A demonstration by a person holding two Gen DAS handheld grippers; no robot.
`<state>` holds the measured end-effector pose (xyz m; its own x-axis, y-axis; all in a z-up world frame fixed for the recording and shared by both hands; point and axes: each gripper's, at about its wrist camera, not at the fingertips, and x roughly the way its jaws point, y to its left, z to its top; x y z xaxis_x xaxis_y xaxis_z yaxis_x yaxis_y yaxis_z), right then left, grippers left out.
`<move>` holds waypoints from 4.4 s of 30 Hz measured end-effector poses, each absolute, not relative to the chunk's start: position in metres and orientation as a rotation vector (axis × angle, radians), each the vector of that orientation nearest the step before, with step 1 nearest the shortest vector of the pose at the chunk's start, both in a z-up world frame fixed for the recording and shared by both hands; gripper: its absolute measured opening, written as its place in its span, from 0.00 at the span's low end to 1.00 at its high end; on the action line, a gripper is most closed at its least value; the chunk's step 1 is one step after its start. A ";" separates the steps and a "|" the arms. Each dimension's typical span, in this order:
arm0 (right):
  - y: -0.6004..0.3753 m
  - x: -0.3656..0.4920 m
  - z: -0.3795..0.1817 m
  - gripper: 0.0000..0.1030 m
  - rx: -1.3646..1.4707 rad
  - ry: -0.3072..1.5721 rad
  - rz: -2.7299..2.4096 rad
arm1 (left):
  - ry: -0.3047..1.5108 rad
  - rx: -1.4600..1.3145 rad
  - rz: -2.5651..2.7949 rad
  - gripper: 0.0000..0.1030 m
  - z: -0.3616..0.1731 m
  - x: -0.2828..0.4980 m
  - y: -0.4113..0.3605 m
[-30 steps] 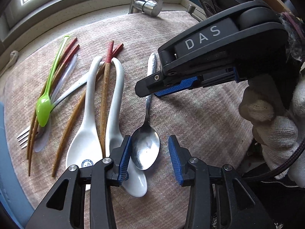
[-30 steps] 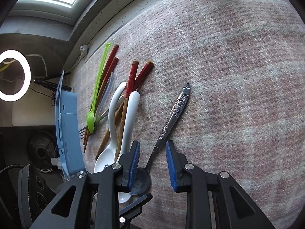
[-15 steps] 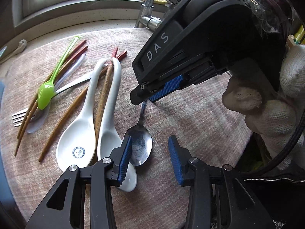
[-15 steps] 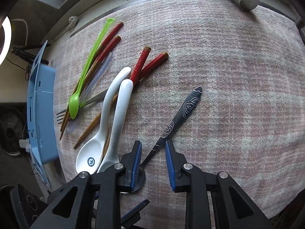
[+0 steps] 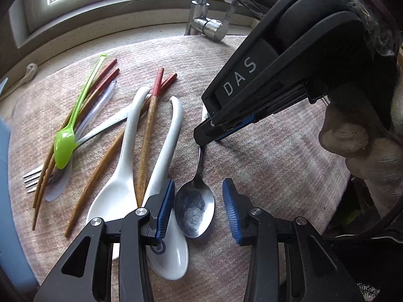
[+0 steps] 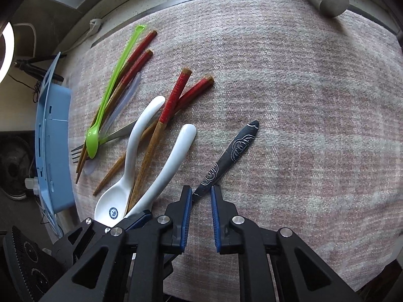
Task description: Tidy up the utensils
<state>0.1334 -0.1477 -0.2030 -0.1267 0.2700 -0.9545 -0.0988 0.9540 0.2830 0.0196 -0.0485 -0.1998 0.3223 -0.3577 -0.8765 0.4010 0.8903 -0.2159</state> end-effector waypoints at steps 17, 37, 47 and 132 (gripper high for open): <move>-0.181 0.131 -0.192 0.16 0.105 1.698 0.415 | 1.104 -0.089 -0.393 0.39 -0.212 -0.019 -0.062; -0.145 0.115 -0.203 0.14 0.056 1.703 0.380 | 1.025 -0.121 -0.343 0.30 -0.217 -0.048 -0.089; -0.171 0.124 -0.202 0.09 0.182 1.733 0.374 | 1.024 -0.108 -0.366 0.30 -0.215 -0.037 -0.086; -0.016 0.144 -0.082 0.38 0.001 1.313 0.690 | 0.896 -0.234 -0.043 0.44 -0.137 -0.060 0.149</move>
